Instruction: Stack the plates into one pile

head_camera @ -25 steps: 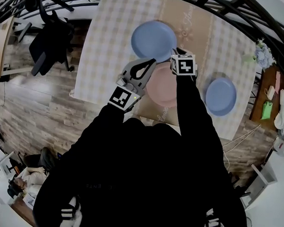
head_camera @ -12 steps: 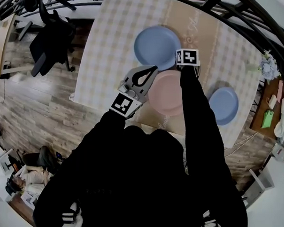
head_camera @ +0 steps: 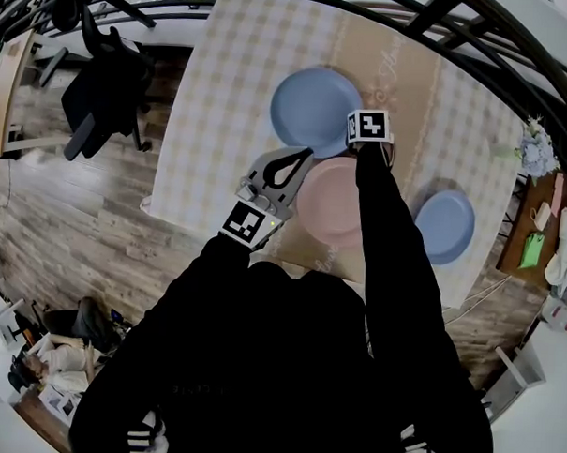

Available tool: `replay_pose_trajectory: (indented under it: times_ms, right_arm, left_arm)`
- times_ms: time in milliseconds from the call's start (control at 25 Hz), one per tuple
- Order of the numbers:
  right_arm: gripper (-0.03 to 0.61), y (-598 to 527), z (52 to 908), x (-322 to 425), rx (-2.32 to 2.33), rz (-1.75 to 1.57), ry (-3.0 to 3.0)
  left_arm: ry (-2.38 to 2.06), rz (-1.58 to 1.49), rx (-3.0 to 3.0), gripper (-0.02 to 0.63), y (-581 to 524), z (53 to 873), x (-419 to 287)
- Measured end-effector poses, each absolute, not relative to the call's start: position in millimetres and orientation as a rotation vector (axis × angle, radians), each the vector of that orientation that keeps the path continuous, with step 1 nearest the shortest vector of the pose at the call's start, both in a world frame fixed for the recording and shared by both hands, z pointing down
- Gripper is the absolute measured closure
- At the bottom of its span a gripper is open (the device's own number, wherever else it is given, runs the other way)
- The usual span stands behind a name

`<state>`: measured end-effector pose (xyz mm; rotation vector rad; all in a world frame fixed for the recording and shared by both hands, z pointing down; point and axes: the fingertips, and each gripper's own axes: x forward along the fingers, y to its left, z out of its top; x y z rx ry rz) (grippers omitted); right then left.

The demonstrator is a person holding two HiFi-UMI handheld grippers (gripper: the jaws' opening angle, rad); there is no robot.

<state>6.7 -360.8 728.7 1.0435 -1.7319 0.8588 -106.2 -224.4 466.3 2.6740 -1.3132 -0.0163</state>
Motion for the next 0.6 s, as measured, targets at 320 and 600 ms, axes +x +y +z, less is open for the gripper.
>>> replay_pose_trajectory:
  times_ms: [320,600]
  right_arm:
    - [0.5,-360,732,12,1.123,0.91,-1.71]
    - [0.541,-361,719,11,1.221,1.053,-1.762]
  left_arm:
    - [-1.311,-0.004,2.661,0.595,-225,471,-110]
    - [-1.3,0.01,2.661,0.595,-221,472,-109]
